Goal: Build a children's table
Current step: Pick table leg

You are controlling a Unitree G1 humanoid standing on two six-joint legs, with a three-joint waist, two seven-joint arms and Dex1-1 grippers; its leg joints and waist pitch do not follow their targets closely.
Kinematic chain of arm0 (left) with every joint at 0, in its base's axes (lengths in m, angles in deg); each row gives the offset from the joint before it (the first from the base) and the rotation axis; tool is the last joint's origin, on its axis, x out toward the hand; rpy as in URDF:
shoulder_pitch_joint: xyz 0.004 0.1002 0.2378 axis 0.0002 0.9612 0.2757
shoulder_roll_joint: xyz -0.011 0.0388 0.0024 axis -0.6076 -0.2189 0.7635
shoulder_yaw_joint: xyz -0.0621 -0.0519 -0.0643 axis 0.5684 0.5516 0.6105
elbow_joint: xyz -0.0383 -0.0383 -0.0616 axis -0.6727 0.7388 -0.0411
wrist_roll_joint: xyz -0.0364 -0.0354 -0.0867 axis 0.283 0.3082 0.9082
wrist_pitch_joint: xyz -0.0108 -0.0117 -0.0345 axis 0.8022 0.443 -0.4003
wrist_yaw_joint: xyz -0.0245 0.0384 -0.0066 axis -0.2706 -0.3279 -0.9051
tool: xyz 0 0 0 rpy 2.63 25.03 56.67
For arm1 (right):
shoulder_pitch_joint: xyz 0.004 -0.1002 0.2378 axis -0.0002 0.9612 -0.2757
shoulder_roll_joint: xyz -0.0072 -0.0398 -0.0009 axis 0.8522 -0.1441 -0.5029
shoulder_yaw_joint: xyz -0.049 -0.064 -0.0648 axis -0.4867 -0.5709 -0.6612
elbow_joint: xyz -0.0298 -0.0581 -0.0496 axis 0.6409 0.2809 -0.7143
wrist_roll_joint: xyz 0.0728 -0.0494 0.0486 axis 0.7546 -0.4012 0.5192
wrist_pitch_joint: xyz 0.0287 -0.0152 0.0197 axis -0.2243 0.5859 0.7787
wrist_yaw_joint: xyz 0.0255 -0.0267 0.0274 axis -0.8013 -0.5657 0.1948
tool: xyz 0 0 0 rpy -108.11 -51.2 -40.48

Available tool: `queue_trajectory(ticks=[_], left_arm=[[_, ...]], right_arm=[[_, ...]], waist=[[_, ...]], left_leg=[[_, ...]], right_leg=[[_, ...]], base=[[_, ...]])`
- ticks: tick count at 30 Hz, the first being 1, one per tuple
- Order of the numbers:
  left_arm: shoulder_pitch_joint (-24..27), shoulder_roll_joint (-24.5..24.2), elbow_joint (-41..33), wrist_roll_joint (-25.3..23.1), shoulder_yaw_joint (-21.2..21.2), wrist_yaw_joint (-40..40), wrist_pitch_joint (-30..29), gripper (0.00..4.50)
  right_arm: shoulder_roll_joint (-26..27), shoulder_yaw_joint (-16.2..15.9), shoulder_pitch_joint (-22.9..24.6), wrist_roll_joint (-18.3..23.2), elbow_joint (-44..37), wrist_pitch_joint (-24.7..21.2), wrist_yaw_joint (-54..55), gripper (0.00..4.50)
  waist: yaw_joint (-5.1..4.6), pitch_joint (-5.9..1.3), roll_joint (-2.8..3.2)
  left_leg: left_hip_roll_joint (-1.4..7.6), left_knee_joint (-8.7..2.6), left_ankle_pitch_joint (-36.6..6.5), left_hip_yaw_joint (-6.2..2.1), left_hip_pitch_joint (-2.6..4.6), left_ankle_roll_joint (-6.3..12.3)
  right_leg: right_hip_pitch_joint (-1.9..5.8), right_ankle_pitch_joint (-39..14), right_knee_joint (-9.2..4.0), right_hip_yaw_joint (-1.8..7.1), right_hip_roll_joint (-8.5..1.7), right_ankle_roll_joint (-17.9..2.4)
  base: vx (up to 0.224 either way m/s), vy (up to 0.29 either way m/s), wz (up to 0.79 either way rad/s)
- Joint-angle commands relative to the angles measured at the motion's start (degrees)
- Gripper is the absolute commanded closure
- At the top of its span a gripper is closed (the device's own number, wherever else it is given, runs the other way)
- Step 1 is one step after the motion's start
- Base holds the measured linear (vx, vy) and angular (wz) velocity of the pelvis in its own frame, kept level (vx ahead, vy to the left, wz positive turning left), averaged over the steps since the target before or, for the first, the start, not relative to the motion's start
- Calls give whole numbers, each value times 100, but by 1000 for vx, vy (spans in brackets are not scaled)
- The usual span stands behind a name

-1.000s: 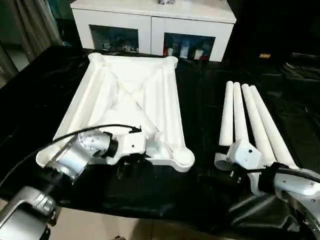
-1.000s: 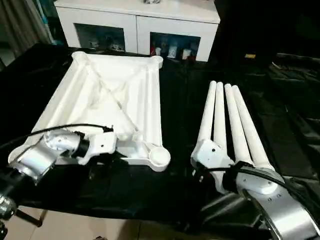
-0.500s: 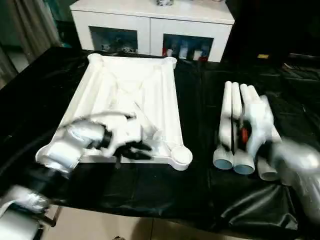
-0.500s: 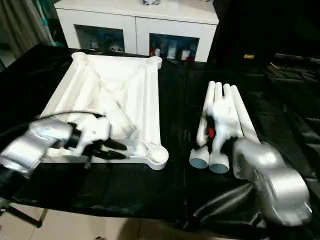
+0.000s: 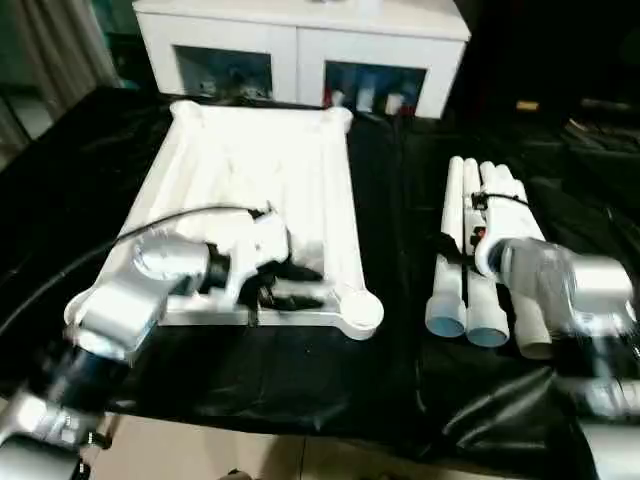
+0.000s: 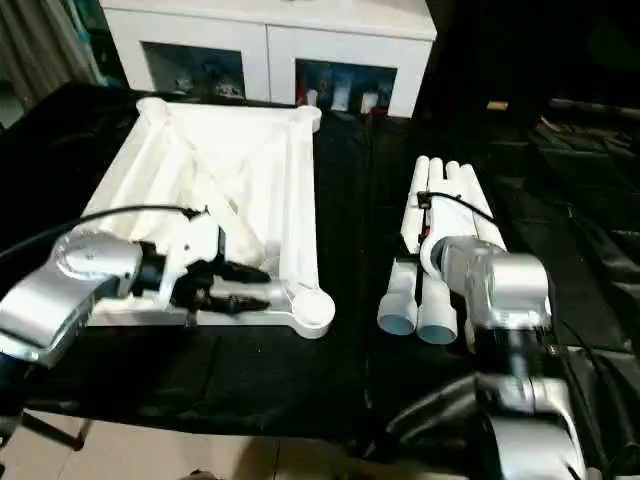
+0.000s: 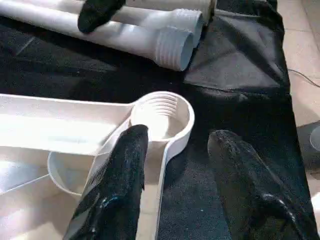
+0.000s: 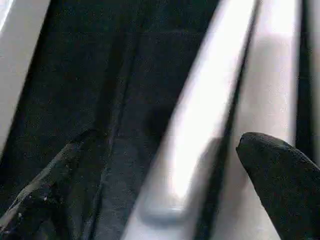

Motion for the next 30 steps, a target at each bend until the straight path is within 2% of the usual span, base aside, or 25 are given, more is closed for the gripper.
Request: queue_trajectory(ticks=[1, 3, 5, 9, 10, 17, 25, 26, 27, 30], left_arm=[[1, -47, -152, 31, -1, -12, -73, 189], [8, -58, -183, 23, -14, 13, -112, 177], [21, -72, -222, 23, -15, 6, -151, 164], [56, -109, -308, 32, -27, 25, -245, 140], [59, -119, -318, 45, -36, 32, -262, 120], [103, -174, -460, 157, -47, 95, -469, 76], [135, -156, -601, 153, -45, 23, -582, 5], [138, -144, -602, 141, -44, 4, -566, 1], [139, -125, -597, 100, -32, -58, -512, 0], [130, -58, -537, -13, 3, -299, -456, 0]], right_arm=[[15, 31, -65, 28, 126, -79, 26, 0], [45, -20, -118, 63, 262, -85, 39, 0], [84, -57, -195, 54, 432, -76, -12, 0], [128, -83, -388, -40, 820, -210, -51, 0], [122, -96, -421, -46, 898, -268, -48, 0], [132, -190, -450, -113, 1297, -211, -95, 0], [178, -133, -525, -101, 1720, -81, -142, 76], [175, -131, -533, -103, 1754, -59, -154, 80], [178, -106, -561, -95, 1832, -5, -165, 86], [187, -65, -604, -117, 1967, 109, -154, 118]], waist=[[26, -364, -29], [29, -361, -7], [24, -349, -7], [15, -334, -12], [11, -330, -11], [22, -346, -30], [26, -362, -59], [27, -362, -60], [27, -378, -86], [33, -393, -80]], left_leg=[[294, -435, 160, -51, 55, 173], [298, -445, 45, -48, 76, 108], [302, -459, -67, -53, 73, 13], [296, -469, -168, -51, 73, -60], [297, -471, -182, -53, 72, -83], [295, -462, -22, -47, 62, -44], [304, -465, -85, -44, 66, -70], [303, -466, -82, -45, 65, -69], [305, -463, -61, -44, 65, -62], [305, -457, -88, -44, 61, -68]], right_leg=[[355, 576, -280, 286, -358, -1701], [338, 376, -291, 282, -360, -1688], [336, 221, -300, 281, -360, -1644], [332, 66, -321, 284, -363, -1602], [333, 23, -321, 287, -361, -1593], [336, 218, -302, 283, -368, -1601], [342, 108, -311, 279, -374, -1590], [341, 105, -310, 278, -372, -1587], [353, 119, -308, 278, -373, -1581], [353, 66, -311, 277, -380, -1578]], base=[[0, 0, 0], [0, 0, 0], [0, 0, 0], [0, 0, 0], [0, 0, 0], [0, 0, 0], [0, 0, 0], [0, 0, 0], [0, 0, 0], [0, 0, 0]])
